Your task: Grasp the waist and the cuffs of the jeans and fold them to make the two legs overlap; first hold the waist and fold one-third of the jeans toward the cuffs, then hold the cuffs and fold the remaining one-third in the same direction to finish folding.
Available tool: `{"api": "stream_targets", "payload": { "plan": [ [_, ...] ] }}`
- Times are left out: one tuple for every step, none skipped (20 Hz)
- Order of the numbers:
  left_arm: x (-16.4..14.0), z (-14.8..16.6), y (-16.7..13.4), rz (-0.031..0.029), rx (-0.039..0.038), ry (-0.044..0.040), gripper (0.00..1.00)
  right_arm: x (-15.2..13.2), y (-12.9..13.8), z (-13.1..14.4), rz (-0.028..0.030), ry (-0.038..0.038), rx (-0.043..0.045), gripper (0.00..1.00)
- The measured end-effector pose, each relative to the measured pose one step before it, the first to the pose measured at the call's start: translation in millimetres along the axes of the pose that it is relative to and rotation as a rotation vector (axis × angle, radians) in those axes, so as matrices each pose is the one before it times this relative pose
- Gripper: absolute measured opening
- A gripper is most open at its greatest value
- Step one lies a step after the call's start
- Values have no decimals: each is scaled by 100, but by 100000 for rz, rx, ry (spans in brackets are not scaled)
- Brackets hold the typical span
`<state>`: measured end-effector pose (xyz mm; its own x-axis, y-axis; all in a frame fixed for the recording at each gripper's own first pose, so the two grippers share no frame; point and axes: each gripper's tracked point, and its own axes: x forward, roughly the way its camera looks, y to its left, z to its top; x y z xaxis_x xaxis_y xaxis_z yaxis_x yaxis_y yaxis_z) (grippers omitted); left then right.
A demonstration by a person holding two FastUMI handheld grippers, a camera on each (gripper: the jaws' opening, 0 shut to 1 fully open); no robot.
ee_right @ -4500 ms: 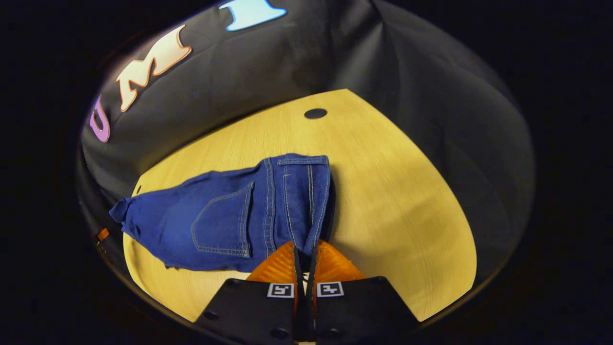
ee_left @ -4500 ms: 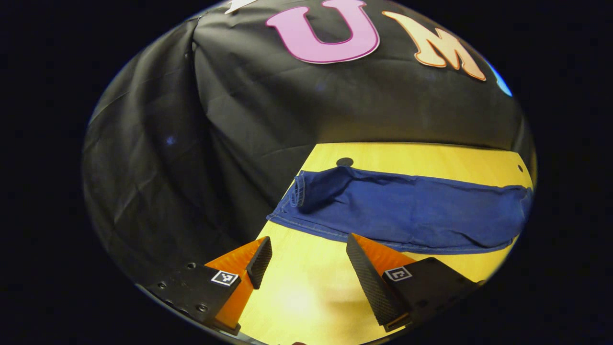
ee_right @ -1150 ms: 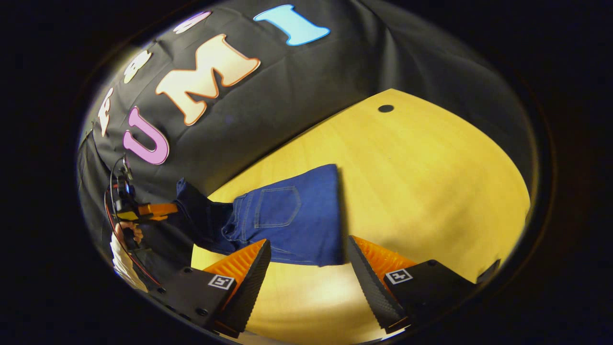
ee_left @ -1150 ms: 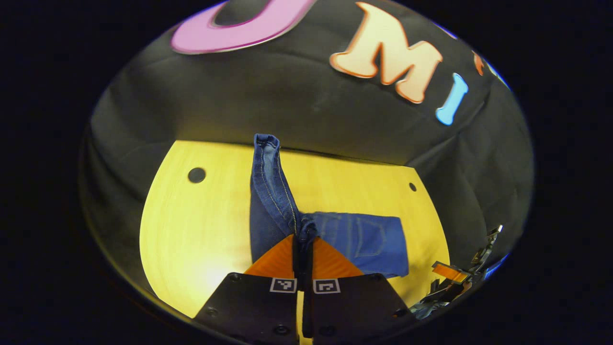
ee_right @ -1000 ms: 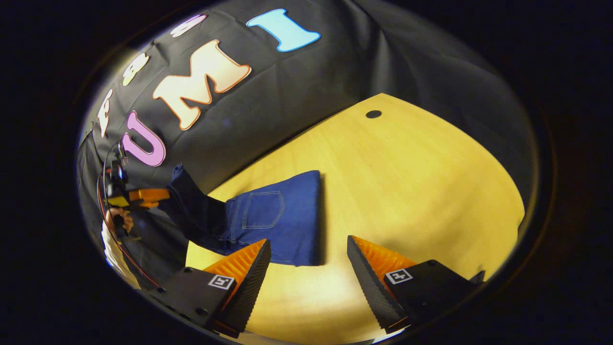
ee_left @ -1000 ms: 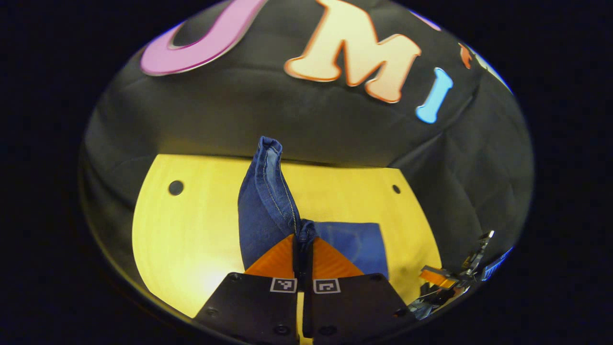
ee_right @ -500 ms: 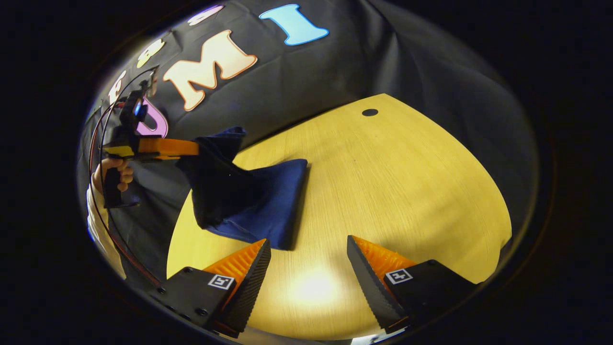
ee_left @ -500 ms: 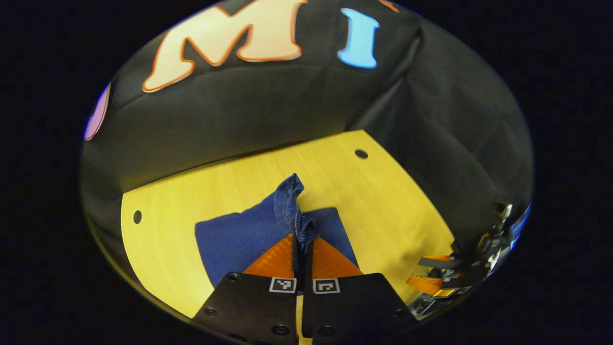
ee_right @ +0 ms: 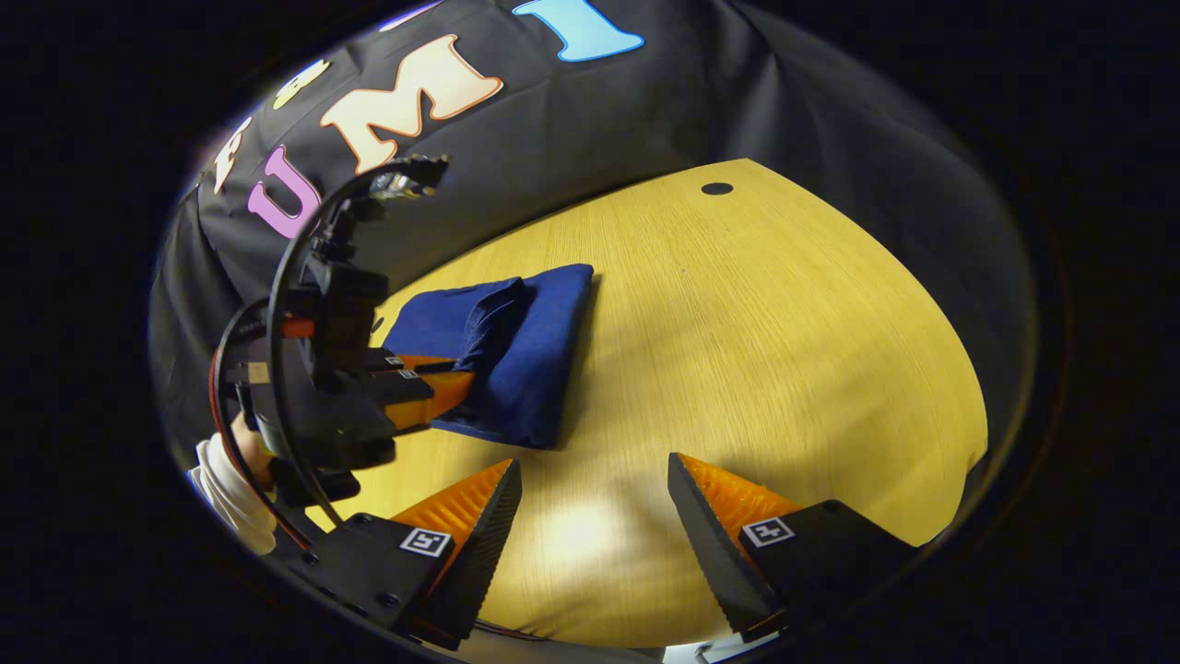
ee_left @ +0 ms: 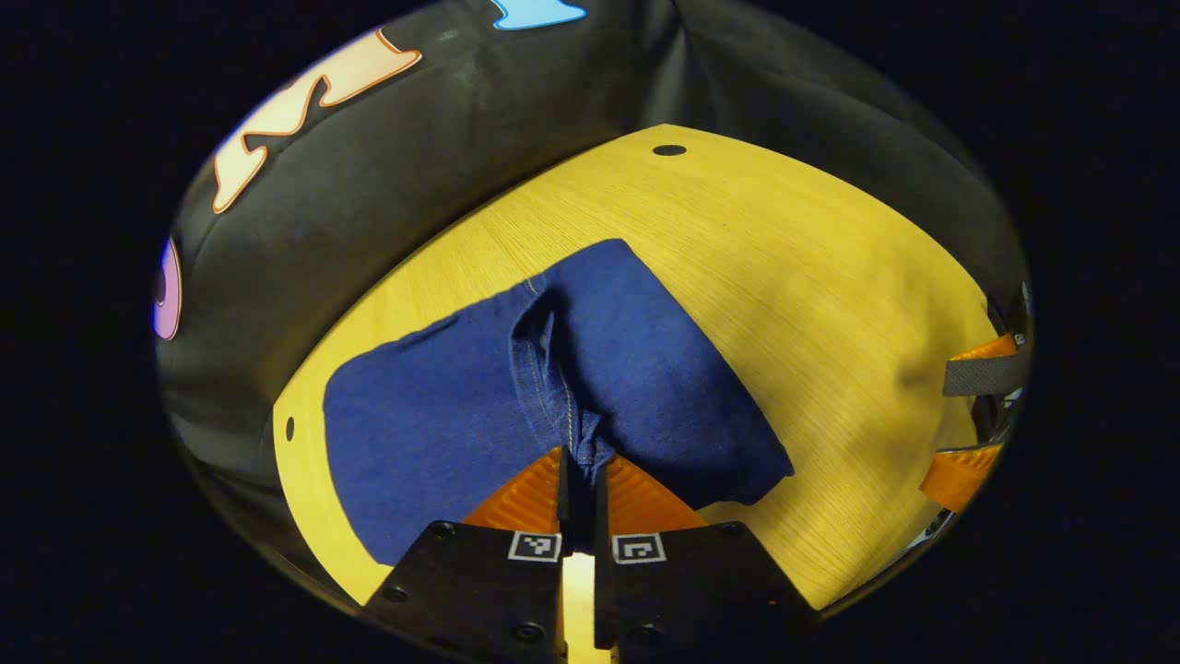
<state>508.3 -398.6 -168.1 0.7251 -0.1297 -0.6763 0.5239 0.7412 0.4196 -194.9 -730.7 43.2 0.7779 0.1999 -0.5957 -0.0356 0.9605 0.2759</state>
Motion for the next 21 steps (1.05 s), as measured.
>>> {"api": "stream_targets", "payload": {
  "plan": [
    [107,123,-493,-934,-1178,-1111,8,55,106,54,-418,311,-251,98],
    [39,22,-249,-396,-1691,-1093,10,-57,29,-160,-321,318,-129,98],
    [-156,110,-218,-1419,-2496,-1778,35,-135,22,-105,-233,234,-56,98],
    [-673,196,-98,-643,-4390,-2376,51,-105,143,99,-60,-432,52,98],
    [-882,32,409,-246,-4942,-1848,67,-152,318,60,370,-538,355,98],
    [-660,30,539,583,-5344,-1816,83,-83,349,153,362,-733,298,98],
    [-964,-376,955,3198,-5074,-1363,99,-133,274,15,0,-697,30,98],
    [-1271,-279,1239,2926,-5275,-1132,98,-123,215,140,-189,-802,-243,98],
    [-998,-608,1311,1450,-5758,-1229,96,-144,252,-132,-355,-678,-518,98],
    [-1010,-622,907,566,-5651,-492,96,-138,218,-87,-385,-479,-477,93],
    [-924,-180,1287,821,-5072,-807,96,-88,250,-80,-102,-180,-558,93],
    [-733,-268,1618,901,-3841,16,96,-82,292,-125,67,-258,-328,93],
    [-450,-298,1506,1441,-2685,-84,96,-89,295,-130,304,-537,-291,93],
    [-351,-654,1743,2091,-1910,244,96,-79,315,-111,243,-338,-334,93],
    [-539,-1011,1863,2482,-1700,513,100,-124,206,-218,40,-69,-310,93],
    [-391,-635,1521,2979,-1748,1112,96,-78,274,-199,256,308,-511,93],
    [-381,-736,927,1810,-2036,1310,95,6,225,-149,356,71,-626,94],
    [-224,-359,508,601,-2389,68,96,-48,218,-92,509,48,-700,94],
    [876,-18,-24,205,-2196,-64,97,-76,87,-29,130,230,-685,94],
    [191,81,115,82,-1553,-422,96,0,14,-90,-106,152,-859,99],
    [-48,-21,122,53,-800,-892,96,-47,6,-32,-101,56,-788,99]
  ]
}}
